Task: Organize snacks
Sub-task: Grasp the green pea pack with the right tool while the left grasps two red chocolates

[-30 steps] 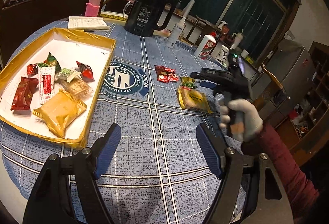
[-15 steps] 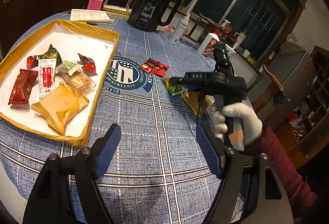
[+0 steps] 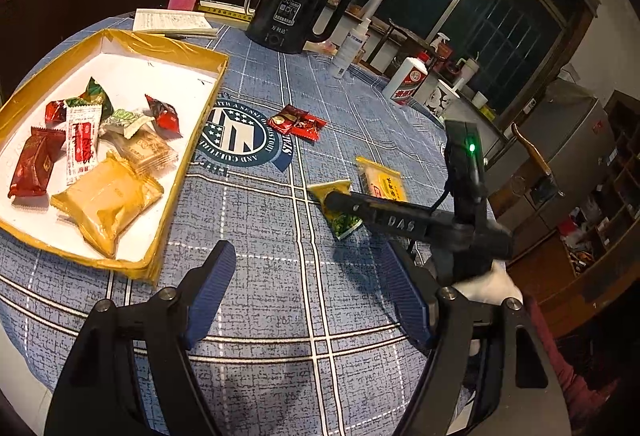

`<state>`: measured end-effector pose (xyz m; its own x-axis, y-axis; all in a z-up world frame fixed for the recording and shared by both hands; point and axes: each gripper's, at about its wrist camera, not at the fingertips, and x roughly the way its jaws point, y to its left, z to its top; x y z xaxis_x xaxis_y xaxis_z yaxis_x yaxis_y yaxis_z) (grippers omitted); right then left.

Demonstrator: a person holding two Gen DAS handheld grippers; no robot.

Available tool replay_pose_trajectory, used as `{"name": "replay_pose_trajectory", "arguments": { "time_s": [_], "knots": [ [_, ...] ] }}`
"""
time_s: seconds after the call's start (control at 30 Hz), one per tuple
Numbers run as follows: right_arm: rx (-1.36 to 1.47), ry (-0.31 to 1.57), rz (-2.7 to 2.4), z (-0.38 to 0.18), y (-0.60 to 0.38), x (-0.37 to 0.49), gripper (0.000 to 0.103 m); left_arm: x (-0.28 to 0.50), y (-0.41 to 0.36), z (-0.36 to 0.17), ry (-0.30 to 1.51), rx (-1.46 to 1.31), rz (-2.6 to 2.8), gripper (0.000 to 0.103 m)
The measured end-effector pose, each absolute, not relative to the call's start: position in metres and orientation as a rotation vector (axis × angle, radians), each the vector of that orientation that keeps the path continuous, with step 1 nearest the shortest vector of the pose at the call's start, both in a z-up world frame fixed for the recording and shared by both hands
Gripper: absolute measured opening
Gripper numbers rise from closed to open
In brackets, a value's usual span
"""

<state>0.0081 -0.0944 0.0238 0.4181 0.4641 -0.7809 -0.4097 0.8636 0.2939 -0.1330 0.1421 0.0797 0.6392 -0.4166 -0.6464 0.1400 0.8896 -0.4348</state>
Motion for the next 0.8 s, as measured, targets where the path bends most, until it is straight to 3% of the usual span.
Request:
{"name": "replay_pose_trajectory", "arguments": {
  "time_s": [0.37,0.8],
  "knots": [
    [0.051,0.851,0.548,0.036,-0.133,-0.024,0.032,-0.058,0.112,0.101,0.875,-0.207,-0.302,0.075],
    [0.307,0.825,0.621,0.029,-0.174,-0.02,0.032,0.103,0.053,0.035,1.004,-0.026,-0.194,0.075]
  ]
}}
